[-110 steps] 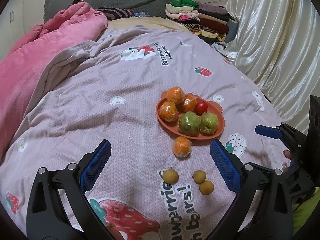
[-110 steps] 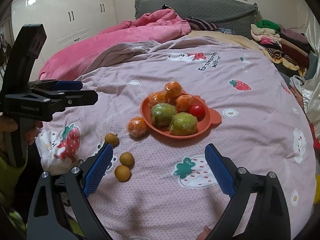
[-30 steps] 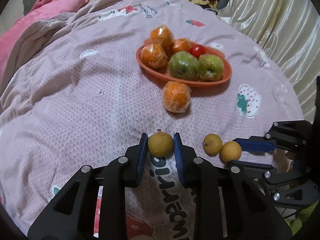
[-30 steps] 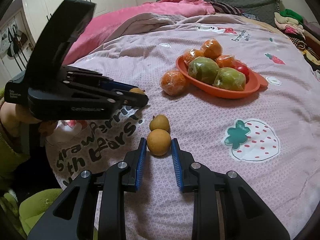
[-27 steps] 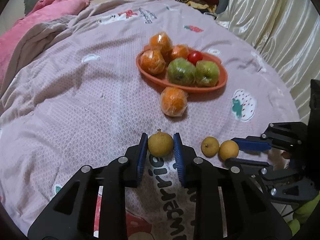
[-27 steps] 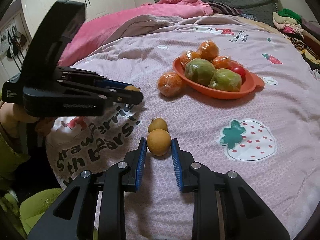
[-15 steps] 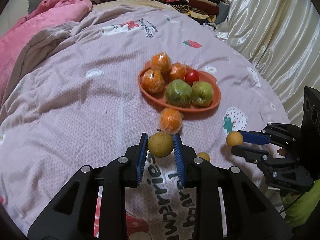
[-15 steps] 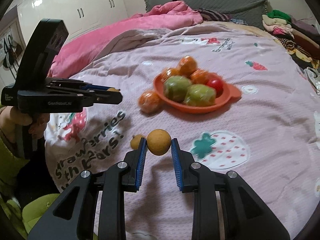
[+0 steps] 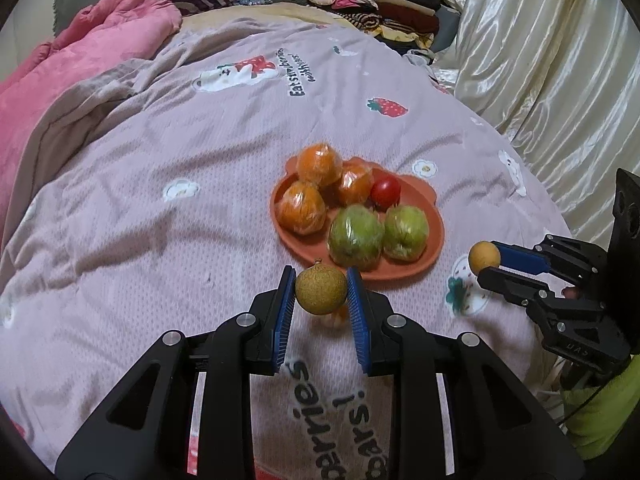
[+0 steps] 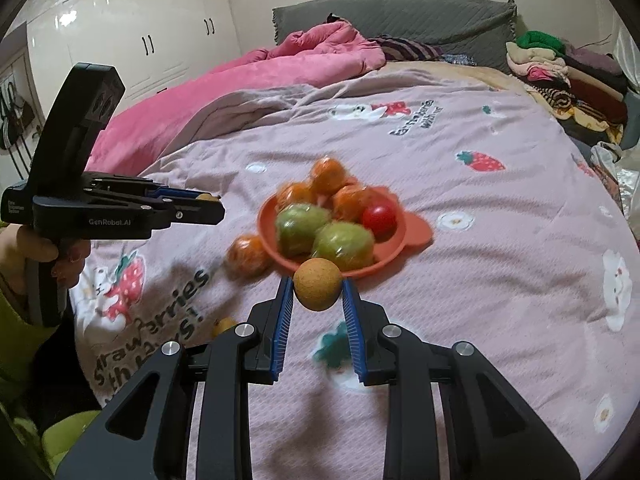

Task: Organize fruits
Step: 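Carry both small tan fruits over the orange plate with both tools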

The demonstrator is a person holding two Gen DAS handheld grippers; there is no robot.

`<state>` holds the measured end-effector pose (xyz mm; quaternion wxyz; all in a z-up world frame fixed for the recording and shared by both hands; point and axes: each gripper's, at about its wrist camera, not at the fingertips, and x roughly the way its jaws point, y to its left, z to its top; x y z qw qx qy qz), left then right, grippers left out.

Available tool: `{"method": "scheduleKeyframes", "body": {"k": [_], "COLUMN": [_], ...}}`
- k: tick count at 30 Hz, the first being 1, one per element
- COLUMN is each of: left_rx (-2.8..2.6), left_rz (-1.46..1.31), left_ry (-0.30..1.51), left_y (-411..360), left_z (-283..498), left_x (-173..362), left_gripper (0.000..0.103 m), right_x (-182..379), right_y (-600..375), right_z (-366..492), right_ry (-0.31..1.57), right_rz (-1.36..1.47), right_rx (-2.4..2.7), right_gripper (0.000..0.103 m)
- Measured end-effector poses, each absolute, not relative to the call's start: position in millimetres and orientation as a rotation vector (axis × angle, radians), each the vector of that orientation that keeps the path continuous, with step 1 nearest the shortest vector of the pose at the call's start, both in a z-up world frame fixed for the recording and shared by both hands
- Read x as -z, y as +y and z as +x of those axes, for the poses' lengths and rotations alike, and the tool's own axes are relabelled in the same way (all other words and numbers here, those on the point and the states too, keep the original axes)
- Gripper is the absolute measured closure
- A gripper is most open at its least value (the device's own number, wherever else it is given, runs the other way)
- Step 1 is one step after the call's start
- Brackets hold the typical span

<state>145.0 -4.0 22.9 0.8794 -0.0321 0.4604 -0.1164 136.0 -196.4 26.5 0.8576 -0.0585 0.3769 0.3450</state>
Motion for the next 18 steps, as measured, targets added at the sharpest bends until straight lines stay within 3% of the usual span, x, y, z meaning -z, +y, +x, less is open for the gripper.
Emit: {"method": "scheduleKeyframes", "body": {"k": [18], "left_rx": [0.283], "left_rz": [-0.042], "left_ry": [0.992], "left_y": [-34], "left_z": [208], "left_x": [-19], "left_gripper": [0.084], "right_x": [-31], "right_y": [-198], "right_z": [177], "right_ry": [0.770], "right_rz": [-0.138], "right_rx": [-0.685], "right_gripper": [0.079]}}
